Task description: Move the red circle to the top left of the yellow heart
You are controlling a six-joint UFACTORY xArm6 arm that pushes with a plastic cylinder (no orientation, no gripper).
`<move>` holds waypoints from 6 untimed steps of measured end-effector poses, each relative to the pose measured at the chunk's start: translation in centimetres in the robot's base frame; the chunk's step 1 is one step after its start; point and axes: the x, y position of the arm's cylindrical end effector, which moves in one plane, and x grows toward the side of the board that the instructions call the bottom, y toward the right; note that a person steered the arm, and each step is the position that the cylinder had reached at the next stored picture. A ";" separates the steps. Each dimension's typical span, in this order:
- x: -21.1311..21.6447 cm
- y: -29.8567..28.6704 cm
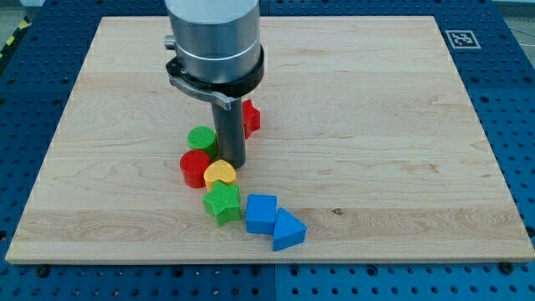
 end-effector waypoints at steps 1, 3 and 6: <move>0.7 0.6; 2.1 1.6; 2.3 -5.1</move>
